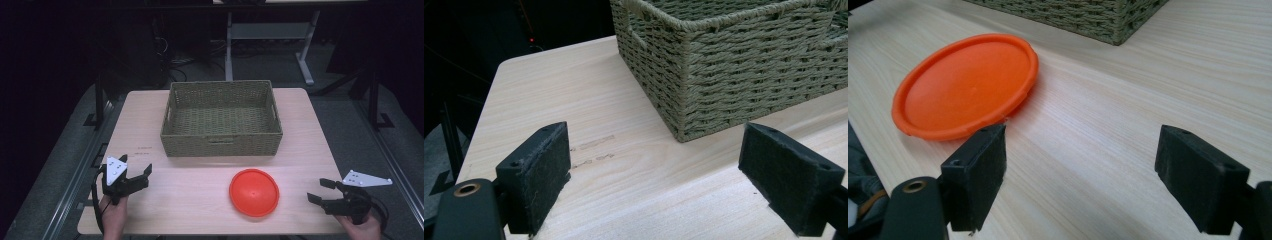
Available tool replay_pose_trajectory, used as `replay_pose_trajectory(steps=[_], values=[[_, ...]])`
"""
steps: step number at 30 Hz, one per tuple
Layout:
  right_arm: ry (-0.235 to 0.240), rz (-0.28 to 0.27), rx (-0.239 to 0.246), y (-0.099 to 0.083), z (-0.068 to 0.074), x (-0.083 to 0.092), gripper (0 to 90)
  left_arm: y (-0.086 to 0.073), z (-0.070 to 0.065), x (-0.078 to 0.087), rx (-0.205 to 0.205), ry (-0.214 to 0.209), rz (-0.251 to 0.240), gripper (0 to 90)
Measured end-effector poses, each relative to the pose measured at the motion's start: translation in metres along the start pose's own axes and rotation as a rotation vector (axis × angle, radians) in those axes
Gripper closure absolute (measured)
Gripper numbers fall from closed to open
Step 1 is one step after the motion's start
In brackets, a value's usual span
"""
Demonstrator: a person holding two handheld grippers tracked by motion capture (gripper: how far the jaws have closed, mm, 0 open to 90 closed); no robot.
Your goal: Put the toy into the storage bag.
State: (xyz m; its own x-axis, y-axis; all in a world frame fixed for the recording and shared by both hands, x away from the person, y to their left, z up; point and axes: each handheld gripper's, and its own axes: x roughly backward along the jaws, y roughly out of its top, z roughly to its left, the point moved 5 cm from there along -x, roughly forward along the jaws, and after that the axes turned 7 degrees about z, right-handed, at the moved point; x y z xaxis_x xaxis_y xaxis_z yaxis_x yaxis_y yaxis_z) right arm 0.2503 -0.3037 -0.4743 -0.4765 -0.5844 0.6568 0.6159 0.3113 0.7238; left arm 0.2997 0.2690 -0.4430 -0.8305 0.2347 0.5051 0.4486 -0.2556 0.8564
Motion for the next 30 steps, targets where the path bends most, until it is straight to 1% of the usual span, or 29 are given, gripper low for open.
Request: replay_pose_trajectory(steps=[1,2,3,4,6,7,8,9,10,11,15,17,20,22,25,27,30], values=[[0.008,-0.001,-0.001,0.001,0.001,0.000,19.9,-0.001,0.001,0.000,-0.002,0.004,0.008,12.8],[0.015,-0.001,0.005,0.003,0.001,-0.001,19.2,-0.001,0.002,-0.001,0.007,0.002,0.009,12.8],[0.017,0.002,0.009,0.005,0.002,-0.001,18.7,-0.001,0.003,-0.002,0.003,0.003,0.010,12.7],[0.023,0.006,0.010,0.006,0.004,-0.002,18.2,-0.001,0.003,-0.002,0.011,0.006,0.015,12.7],[0.047,0.018,0.019,0.011,0.008,-0.004,16.4,-0.001,0.003,-0.001,0.010,0.005,0.013,12.8],[0.047,0.018,0.019,0.011,0.008,-0.004,16.4,-0.001,0.003,-0.001,0.010,0.005,0.013,12.8],[0.062,0.032,0.023,0.012,0.010,-0.006,16.2,-0.001,0.003,-0.001,0.006,0.001,0.012,12.8],[0.072,0.048,0.040,0.017,0.014,-0.009,16.1,-0.001,0.002,-0.001,0.006,-0.002,0.006,12.8],[0.079,0.057,0.042,0.019,0.016,-0.010,16.1,-0.001,0.001,0.000,0.002,-0.001,0.005,12.8],[0.082,0.063,0.054,0.021,0.018,-0.012,16.1,-0.001,0.001,0.000,0.003,-0.002,0.006,12.8],[0.100,0.090,0.065,0.028,0.023,-0.018,16.1,-0.001,0.001,0.000,-0.001,-0.002,0.005,12.8],[0.110,0.096,0.076,0.031,0.025,-0.020,16.1,-0.001,0.002,0.000,0.004,0.001,0.003,12.7],[0.123,0.114,0.078,0.036,0.026,-0.023,16.1,0.000,0.001,-0.001,0.009,-0.001,0.003,12.8],[0.129,0.125,0.078,0.040,0.027,-0.024,16.0,0.000,0.001,-0.001,0.005,0.001,0.004,12.8],[0.151,0.137,0.069,0.047,0.030,-0.025,16.1,0.000,0.001,0.000,0.003,0.000,0.004,12.7],[0.167,0.156,0.064,0.052,0.032,-0.026,17.5,0.000,0.002,0.000,0.004,-0.001,0.002,12.8],[0.174,0.178,0.079,0.060,0.036,-0.029,18.5,0.000,0.002,0.000,0.009,-0.002,0.003,12.8]])
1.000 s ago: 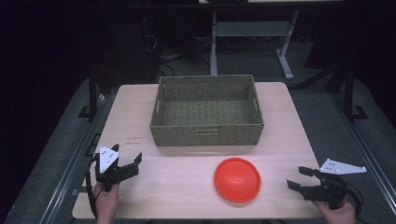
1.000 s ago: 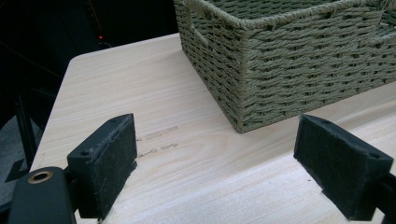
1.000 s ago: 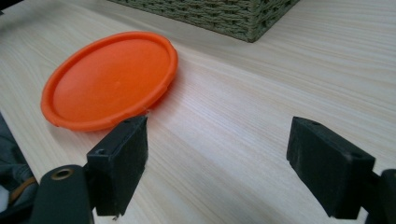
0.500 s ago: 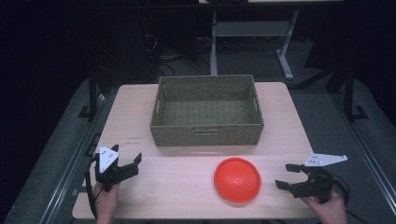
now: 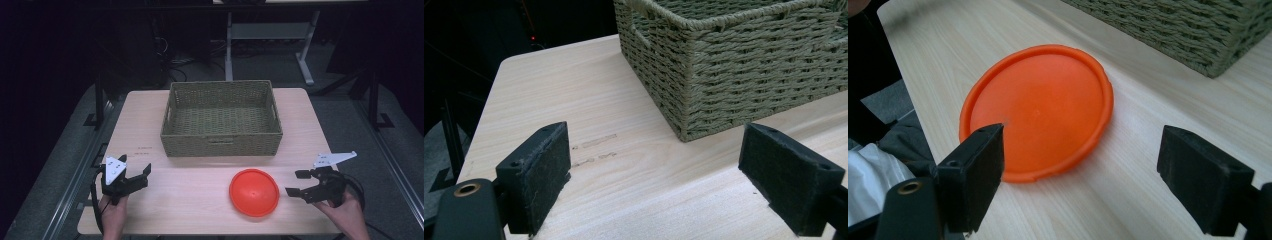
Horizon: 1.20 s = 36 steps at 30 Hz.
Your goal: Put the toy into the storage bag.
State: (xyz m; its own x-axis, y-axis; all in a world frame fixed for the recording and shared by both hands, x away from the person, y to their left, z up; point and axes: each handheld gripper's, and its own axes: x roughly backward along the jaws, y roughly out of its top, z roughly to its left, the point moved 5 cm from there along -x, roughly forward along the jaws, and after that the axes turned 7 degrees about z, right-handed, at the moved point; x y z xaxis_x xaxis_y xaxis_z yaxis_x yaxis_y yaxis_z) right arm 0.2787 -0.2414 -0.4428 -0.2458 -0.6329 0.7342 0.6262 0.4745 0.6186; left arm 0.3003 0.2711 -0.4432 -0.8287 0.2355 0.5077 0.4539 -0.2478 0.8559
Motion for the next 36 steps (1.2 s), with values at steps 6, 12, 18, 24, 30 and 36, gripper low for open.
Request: replay_pose_trajectory(steps=[6,12,18,24,30,36], values=[[0.015,0.050,0.003,0.016,0.000,-0.009,20.3,0.000,-0.001,0.000,-0.004,-0.003,-0.001,12.8],[0.027,0.086,0.009,0.031,0.000,-0.018,21.2,0.000,0.000,0.000,-0.001,0.002,-0.002,12.8],[0.026,0.126,0.033,0.041,0.001,-0.030,21.6,0.000,0.000,0.000,-0.005,0.002,-0.001,12.8],[0.020,0.184,0.045,0.047,0.004,-0.044,22.8,0.001,-0.001,0.001,0.001,-0.002,-0.006,12.8],[0.022,0.215,0.050,0.049,-0.001,-0.056,23.9,0.001,-0.001,0.001,0.001,-0.004,-0.007,12.8],[0.026,0.249,0.032,0.049,-0.008,-0.065,26.9,0.001,-0.001,0.002,-0.002,-0.002,-0.009,12.8]])
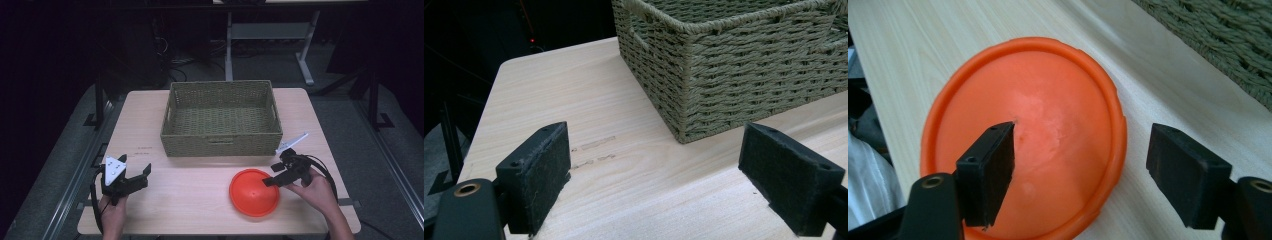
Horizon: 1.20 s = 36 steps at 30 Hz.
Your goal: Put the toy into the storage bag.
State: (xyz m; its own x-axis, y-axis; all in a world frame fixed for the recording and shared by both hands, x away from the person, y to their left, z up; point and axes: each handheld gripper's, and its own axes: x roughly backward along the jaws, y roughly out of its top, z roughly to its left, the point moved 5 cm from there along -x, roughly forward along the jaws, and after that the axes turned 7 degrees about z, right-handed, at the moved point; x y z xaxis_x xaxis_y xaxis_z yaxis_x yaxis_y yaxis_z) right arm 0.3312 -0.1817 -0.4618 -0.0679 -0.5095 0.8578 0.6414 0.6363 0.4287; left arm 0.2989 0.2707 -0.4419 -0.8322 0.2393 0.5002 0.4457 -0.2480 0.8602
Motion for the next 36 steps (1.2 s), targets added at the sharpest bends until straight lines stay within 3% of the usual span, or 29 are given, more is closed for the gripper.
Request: replay_pose_trajectory(steps=[13,36], values=[[-0.023,0.071,-0.015,-0.002,-0.012,-0.015,34.3,0.000,0.001,0.001,0.003,0.004,0.000,12.8],[0.035,0.117,-0.029,-0.007,-0.014,-0.028,49.9,0.001,0.001,0.001,-0.003,0.009,-0.003,12.8]])
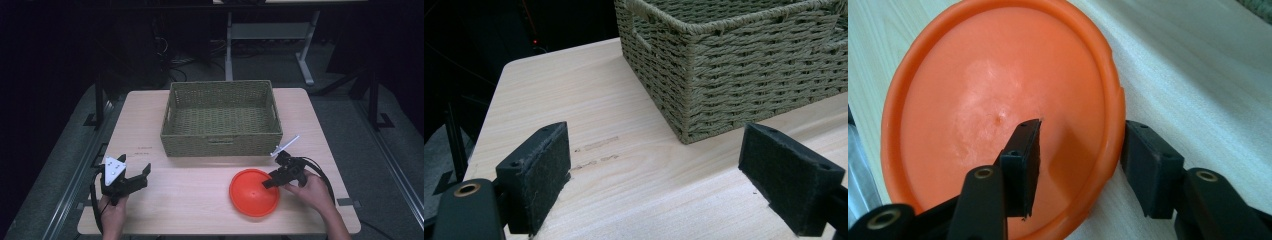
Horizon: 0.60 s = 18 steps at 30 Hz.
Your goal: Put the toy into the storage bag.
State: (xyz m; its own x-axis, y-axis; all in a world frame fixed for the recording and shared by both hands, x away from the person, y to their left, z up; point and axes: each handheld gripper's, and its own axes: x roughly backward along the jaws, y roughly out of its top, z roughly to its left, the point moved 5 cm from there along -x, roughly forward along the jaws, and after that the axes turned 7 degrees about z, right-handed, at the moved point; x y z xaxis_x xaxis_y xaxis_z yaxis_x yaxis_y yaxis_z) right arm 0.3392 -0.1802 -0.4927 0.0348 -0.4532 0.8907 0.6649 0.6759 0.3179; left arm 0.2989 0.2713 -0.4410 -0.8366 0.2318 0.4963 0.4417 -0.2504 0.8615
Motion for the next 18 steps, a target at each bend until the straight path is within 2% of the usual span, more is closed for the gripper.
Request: replay_pose_trajectory(steps=[6,8,12,18], values=[[-0.019,0.002,0.003,0.000,0.001,0.000,57.9,0.000,-0.001,0.000,-0.003,-0.001,0.001,12.7],[-0.035,-0.008,0.006,0.000,0.001,0.002,61.9,0.000,-0.001,0.000,-0.002,0.000,0.000,12.8],[-0.036,-0.034,0.007,0.000,0.003,0.008,67.7,0.000,-0.001,0.000,-0.002,0.000,-0.001,12.8],[-0.048,-0.040,0.016,0.003,0.009,0.016,73.9,0.000,-0.001,0.000,-0.002,0.000,-0.003,12.8]])
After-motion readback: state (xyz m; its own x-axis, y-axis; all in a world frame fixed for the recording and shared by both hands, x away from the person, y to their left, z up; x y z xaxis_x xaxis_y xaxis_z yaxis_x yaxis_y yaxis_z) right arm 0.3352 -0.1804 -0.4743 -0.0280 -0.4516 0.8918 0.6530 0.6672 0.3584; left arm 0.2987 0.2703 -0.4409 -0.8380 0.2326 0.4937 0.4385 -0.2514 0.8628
